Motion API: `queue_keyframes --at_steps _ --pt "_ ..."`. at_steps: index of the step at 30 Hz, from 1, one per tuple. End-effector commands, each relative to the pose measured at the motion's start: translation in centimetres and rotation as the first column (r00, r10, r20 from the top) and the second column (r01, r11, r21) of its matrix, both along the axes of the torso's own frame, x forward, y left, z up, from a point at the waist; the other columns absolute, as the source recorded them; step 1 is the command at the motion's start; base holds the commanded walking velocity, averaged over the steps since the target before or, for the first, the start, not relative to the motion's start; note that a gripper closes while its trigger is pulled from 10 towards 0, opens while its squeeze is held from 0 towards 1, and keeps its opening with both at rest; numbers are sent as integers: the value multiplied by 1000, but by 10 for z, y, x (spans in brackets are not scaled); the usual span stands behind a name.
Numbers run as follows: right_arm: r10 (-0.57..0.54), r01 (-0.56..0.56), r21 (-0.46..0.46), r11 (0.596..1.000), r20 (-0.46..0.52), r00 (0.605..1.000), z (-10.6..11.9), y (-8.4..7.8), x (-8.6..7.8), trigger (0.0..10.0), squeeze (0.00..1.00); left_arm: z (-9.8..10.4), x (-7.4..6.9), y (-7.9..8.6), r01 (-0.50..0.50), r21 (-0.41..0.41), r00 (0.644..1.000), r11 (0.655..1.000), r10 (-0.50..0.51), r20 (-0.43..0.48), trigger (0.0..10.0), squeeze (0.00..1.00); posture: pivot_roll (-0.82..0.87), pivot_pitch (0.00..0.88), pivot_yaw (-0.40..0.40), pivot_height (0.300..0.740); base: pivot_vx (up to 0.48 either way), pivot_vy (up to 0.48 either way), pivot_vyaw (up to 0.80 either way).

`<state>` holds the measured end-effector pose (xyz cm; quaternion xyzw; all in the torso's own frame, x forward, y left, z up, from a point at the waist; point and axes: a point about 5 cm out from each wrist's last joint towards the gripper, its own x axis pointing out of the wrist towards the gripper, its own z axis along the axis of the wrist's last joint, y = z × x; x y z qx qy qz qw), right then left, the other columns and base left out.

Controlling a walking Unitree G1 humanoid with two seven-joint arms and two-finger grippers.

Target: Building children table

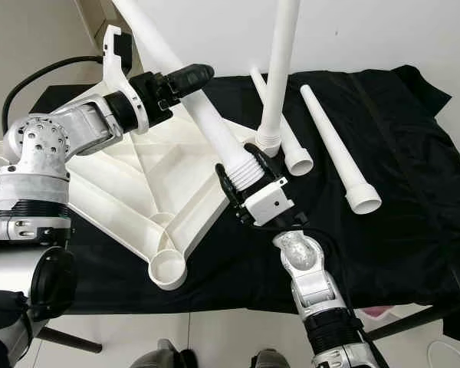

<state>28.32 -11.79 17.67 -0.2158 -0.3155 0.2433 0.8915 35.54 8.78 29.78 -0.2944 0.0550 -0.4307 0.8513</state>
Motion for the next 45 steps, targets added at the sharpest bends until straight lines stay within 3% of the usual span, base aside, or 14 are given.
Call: queue_keyframes --at_steps 1,2,12,13,15,25,26,28,29,30,31,36,40,45 --pt "35 -35 -28 999 0 999 -1 7 0 10000 0 0 -4 -7 54 -19 998 998 -54 -9 1804 0 -137 66 91 740 0 0 0" --pt "37 -37 -32 999 3 999 -1 7 0 10000 0 0 -4 -7 55 -27 998 998 -55 -15 0 0 -137 64 89 740 0 0 0" --pt "44 -44 -37 998 -1 999 -3 7 0 10000 0 4 -4 -5 63 -98 997 993 -66 -30 0 0 -137 62 82 740 0 0 0" --pt "47 -48 -20 999 -14 999 -3 7 0 10000 980 4 -4 -5 63 -105 997 992 -66 -32 0 0 -136 62 79 740 0 0 0" --pt "52 -52 1 999 -29 998 -3 6 0 10000 1000 4 -4 -4 63 -111 997 992 -67 -33 0 0 -136 62 79 740 0 0 0" --pt "69 -52 127 991 -135 988 0 1 4 10000 1000 6 -3 2 9 -97 1000 995 -9 -1 0 0 -144 58 74 740 0 0 0" --pt "89 -51 195 980 -191 978 3 0 7 10000 1000 7 -3 3 -9 -71 1000 997 11 28 980 0 -151 55 74 740 0 0 0" --pt "89 -51 195 980 -191 978 3 0 7 10000 1000 7 -3 3 -9 -71 1000 997 11 28 980 0 -151 55 74 740 0 0 0" --pt "113 -52 246 968 -242 964 7 0 10 10000 1000 7 -4 2 -25 -47 998 999 28 55 10000 0 -151 55 74 740 0 0 0" --pt "113 -52 246 968 -242 964 7 0 10 10000 1000 7 -4 2 -25 -47 998 999 28 55 10000 0 -151 55 74 740 0 0 0" --pt "143 -62 281 958 -278 950 12 0 14 10000 0 7 -4 1 -46 -11 995 999 46 90 10000 0 -156 55 73 740 0 0 0" --pt "189 -100 274 957 -320 928 22 3 18 10000 0 4 -2 -1 -123 70 979 990 109 171 10000 0 -157 56 71 740 0 0 0" --pt "177 -113 187 976 -373 911 24 4 23 10000 0 1 0 -4 -182 136 960 974 146 240 10000 0 -155 56 68 740 0 0 0" --pt "163 -113 144 983 -410 897 29 5 30 10000 0 3 -4 -10 -199 160 940 967 142 309 10000 0 -154 56 65 740 0 0 0"
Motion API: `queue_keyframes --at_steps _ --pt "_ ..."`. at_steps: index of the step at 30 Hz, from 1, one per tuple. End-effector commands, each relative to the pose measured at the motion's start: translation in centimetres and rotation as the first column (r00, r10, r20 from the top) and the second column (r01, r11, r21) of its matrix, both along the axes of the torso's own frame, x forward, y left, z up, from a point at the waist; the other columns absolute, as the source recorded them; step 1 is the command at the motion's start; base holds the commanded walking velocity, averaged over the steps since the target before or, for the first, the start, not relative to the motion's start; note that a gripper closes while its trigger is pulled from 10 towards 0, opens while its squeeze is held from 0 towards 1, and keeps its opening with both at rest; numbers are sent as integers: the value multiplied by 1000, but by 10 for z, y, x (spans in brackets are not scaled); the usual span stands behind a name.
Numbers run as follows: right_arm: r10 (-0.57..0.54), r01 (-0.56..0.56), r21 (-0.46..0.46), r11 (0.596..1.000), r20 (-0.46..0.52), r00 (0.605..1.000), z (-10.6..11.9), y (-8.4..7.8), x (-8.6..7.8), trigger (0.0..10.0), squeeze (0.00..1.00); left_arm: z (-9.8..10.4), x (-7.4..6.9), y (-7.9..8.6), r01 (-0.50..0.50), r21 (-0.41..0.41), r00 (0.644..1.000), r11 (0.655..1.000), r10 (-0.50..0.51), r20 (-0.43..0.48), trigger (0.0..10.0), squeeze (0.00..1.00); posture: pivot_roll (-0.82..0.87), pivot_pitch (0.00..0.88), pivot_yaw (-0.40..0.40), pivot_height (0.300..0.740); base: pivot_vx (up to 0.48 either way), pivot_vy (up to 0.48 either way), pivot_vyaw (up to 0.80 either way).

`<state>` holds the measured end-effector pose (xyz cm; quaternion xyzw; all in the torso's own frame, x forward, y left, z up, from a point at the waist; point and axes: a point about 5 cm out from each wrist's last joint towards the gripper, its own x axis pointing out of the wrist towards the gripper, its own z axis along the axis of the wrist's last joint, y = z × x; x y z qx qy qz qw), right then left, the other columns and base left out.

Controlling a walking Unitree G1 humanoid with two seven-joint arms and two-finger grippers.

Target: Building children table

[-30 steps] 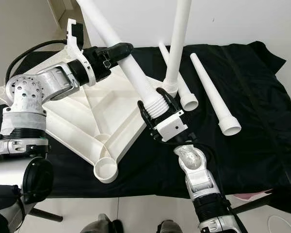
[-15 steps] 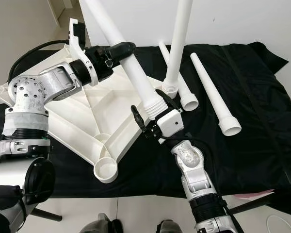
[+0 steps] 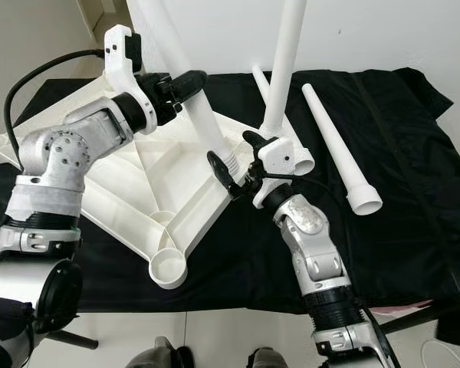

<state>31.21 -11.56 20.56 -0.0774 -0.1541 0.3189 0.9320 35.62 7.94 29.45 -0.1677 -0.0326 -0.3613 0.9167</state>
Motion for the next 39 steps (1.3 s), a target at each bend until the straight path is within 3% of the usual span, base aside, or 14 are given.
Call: queue_keyframes --at_steps 1,4,9,20,39 --pt "15 -15 -19 1000 -15 1000 0 3 1 10000 0 6 -5 -1 43 17 997 999 -44 69 10000 0 -154 56 65 740 0 0 0" --pt "15 -16 -25 1000 -25 1000 3 3 4 10000 0 7 -7 -4 45 26 995 999 -47 89 10000 0 -153 56 65 740 0 0 0" --pt "-4 -7 -90 996 -121 993 17 7 24 10000 0 12 -14 -18 -27 95 980 995 8 198 10000 0 -149 49 66 740 0 0 0" --pt "-57 26 -195 980 -150 987 27 20 47 10000 0 11 -22 -40 -98 125 957 987 59 282 10000 0 -128 46 59 740 0 0 0" --pt "-30 0 -231 973 -125 992 34 36 54 10000 0 8 -30 -54 -90 139 951 986 43 306 10000 0 -119 37 48 740 0 0 0"
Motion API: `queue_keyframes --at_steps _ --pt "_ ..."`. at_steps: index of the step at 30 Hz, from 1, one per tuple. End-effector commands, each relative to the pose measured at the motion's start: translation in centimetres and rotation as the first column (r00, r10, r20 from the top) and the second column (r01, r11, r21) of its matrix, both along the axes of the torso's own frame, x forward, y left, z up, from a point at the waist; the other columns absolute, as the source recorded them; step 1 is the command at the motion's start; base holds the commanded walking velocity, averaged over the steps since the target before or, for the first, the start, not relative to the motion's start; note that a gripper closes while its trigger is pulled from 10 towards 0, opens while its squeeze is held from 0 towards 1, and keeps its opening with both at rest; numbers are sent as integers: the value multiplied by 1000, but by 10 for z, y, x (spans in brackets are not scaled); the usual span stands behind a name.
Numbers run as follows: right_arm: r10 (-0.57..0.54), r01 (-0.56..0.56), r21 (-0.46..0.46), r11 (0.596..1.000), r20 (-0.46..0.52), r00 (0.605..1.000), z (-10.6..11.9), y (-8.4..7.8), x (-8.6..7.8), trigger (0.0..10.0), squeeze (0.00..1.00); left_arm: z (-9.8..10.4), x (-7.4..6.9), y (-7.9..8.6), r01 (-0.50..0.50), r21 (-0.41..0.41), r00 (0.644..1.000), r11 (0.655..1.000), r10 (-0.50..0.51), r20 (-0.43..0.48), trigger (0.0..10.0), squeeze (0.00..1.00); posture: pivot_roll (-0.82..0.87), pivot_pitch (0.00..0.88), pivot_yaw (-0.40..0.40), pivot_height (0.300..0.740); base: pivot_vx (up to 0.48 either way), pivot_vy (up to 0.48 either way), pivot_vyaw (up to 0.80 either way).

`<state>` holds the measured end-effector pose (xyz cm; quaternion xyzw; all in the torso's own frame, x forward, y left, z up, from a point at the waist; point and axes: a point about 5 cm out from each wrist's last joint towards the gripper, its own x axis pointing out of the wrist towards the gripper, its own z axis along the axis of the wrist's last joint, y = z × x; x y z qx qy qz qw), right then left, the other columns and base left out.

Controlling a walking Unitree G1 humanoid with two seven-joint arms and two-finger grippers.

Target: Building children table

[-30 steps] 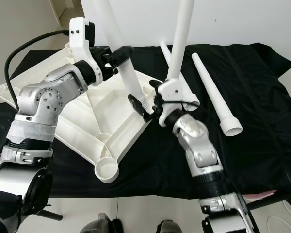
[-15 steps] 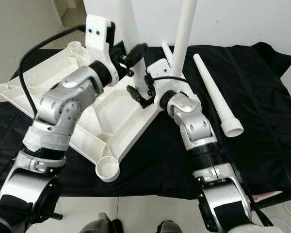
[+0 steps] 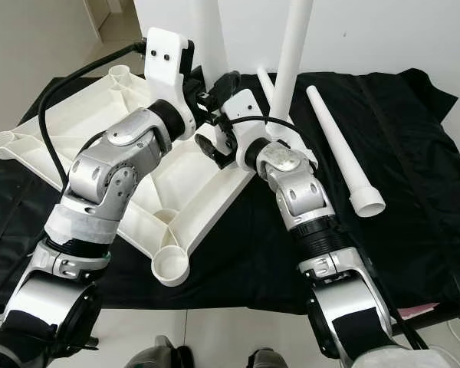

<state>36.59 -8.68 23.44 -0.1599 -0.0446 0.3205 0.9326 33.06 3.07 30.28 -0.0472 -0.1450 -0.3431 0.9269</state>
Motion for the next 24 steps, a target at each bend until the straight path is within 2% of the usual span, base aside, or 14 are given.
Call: queue_keyframes --at_steps 1,11,24 --pt "29 -29 -6 1000 22 999 6 7 0 10000 0 -1 -4 -6 18 14 1000 1000 -19 18 10000 0 -119 37 48 740 0 0 0" --pt "66 -68 12 998 96 993 15 10 -2 10000 0 -3 -5 -9 21 18 1000 1000 -22 16 10000 0 -121 29 44 740 0 0 0" --pt "110 -114 29 993 120 987 15 10 -7 10000 0 -8 -3 -11 21 29 1000 999 -21 3 10000 0 -125 23 47 740 0 0 0"
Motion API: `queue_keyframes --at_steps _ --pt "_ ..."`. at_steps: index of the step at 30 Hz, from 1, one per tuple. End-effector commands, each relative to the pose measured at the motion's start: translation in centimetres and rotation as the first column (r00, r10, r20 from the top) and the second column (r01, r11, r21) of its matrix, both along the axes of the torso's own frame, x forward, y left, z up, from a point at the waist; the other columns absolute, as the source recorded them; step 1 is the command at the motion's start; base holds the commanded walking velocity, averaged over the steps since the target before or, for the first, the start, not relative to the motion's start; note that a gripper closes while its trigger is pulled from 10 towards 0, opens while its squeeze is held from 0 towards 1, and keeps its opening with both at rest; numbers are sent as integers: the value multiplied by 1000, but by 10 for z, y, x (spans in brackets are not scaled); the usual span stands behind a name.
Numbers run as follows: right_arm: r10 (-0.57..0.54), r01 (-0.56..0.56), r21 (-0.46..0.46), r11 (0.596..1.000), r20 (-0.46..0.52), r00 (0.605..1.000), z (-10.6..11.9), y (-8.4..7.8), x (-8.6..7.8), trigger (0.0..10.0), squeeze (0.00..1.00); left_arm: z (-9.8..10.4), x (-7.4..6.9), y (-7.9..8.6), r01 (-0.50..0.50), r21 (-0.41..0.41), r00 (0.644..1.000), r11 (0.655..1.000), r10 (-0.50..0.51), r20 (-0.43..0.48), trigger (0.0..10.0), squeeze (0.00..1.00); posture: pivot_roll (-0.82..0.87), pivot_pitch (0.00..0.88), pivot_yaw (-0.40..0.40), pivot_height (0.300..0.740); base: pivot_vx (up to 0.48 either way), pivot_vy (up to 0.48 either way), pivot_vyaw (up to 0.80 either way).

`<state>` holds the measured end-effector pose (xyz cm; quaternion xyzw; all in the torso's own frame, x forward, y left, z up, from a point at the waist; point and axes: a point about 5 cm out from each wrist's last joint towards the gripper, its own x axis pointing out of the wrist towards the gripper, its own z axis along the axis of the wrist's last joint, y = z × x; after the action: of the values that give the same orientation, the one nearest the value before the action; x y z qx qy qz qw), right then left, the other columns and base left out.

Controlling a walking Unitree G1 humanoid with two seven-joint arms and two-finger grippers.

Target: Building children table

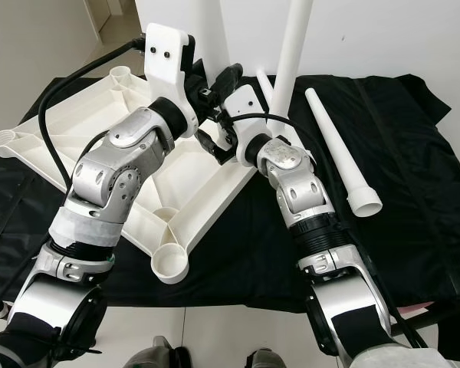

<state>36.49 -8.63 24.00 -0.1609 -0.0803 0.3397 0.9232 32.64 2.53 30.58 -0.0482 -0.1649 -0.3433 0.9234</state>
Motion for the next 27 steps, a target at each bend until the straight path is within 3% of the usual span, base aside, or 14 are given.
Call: queue_keyframes --at_steps 1,6,7,9,10,14,23,24,27 --pt "62 -63 18 998 58 996 10 10 -6 10000 0 -12 1 -5 17 46 999 999 -15 -36 10000 0 -125 23 47 740 0 0 0" --pt "71 -72 16 997 60 996 7 9 -8 10000 0 -13 3 -3 7 40 999 999 -5 -41 10000 0 -125 23 47 740 0 0 0" --pt "72 -73 16 997 60 996 7 9 -8 9255 0 -13 4 -3 6 40 999 999 -4 -41 10000 0 -125 23 47 740 0 0 0" --pt "75 -76 16 997 60 995 7 9 -8 9255 0 -12 4 -2 5 39 999 999 -3 -41 10000 0 -125 23 47 740 0 0 0" --pt "78 -79 16 997 63 995 7 9 -8 471 0 -12 4 -2 4 38 999 999 -3 -40 10000 0 -125 23 47 740 0 0 0" --pt "86 -87 16 996 66 994 6 9 -9 0 0 -12 5 -1 0 38 999 999 2 -39 10000 0 -125 28 45 740 0 0 0" --pt "85 -86 27 996 56 995 5 7 -9 0 0 -13 6 1 9 16 998 1000 -8 -67 10000 12 -124 37 46 740 0 0 0" --pt "78 -79 32 996 53 996 5 6 -8 0 0 -14 6 1 20 5 997 1000 -19 -78 10000 1000 -124 42 49 740 0 0 0" --pt "49 -50 54 997 23 999 3 5 -7 0 0 -14 5 2 60 -12 994 998 -61 -95 10000 1000 -123 47 50 740 0 0 0"
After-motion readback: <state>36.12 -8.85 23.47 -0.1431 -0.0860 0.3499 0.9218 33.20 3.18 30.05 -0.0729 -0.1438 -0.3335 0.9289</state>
